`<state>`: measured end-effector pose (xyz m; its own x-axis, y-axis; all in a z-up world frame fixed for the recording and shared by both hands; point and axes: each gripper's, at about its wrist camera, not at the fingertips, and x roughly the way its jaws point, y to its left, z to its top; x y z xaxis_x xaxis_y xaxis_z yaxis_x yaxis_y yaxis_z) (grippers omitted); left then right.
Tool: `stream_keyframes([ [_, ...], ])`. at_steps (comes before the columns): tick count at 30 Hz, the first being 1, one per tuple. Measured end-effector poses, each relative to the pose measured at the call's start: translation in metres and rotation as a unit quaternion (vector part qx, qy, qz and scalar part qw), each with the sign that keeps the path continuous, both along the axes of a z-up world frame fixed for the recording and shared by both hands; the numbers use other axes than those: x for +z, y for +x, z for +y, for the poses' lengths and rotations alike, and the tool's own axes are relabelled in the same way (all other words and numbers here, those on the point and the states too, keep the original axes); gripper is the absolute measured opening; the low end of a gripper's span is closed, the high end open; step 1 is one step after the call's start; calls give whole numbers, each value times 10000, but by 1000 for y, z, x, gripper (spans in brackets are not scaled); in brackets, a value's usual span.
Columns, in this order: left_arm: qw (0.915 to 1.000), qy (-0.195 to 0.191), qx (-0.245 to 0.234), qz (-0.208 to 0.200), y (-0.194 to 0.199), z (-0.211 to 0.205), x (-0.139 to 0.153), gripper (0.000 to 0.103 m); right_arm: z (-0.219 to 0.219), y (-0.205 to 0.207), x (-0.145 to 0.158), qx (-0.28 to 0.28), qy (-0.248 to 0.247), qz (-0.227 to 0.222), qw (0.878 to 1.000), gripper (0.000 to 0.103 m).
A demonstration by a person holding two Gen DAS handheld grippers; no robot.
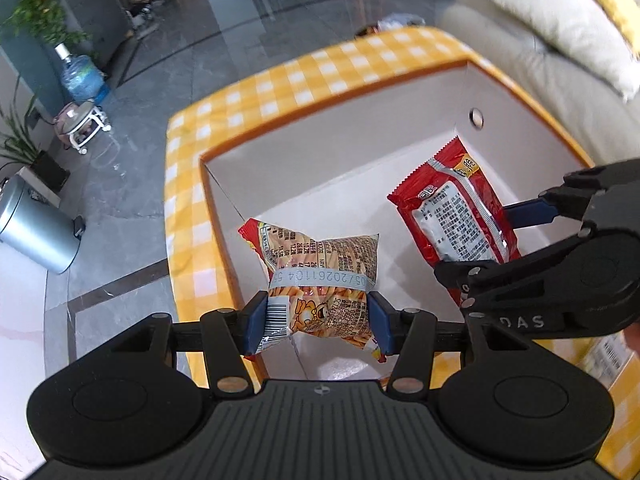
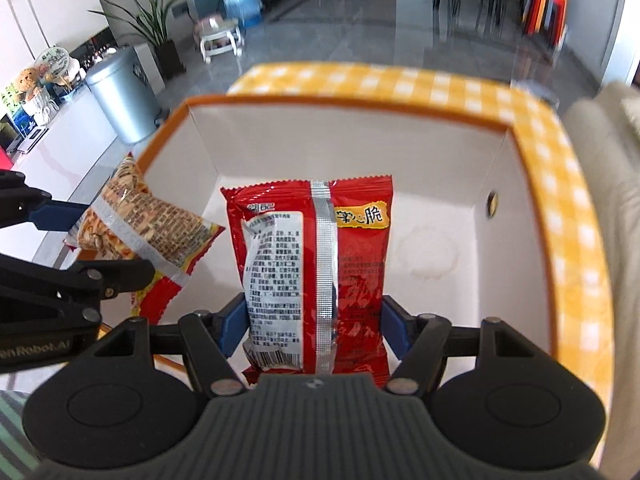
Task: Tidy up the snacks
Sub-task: 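Carry both bags over the orange box and lower them inside, then open both grippers to drop the bags into the box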
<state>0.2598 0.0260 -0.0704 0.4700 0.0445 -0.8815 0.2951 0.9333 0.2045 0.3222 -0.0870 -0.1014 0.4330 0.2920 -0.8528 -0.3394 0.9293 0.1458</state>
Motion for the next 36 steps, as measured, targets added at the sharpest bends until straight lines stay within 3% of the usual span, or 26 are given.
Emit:
stream_keyframes([
  [6,9987,359,-136,328,8,-10,-15,60,3,9,-25,-84,33,669,9977,66],
  [13,9974,505,-182,484,12,-14,-21,61,7,15,-37,-76,-125,882,9960,67],
  [17,9973,584,-91,432,13,-15,-21,67,13,18,-35,-88,-205,898,9957,68],
  [24,9973,719,-70,162,6,-19,-12,71,11,14,-28,-118,-302,905,9954,69],
  [27,9969,790,-36,-3,3,-19,-1,73,11,15,-22,-153,-354,841,9957,79],
  [36,9951,515,286,-797,-26,-11,46,74,12,0,25,-145,-294,174,9993,82],
])
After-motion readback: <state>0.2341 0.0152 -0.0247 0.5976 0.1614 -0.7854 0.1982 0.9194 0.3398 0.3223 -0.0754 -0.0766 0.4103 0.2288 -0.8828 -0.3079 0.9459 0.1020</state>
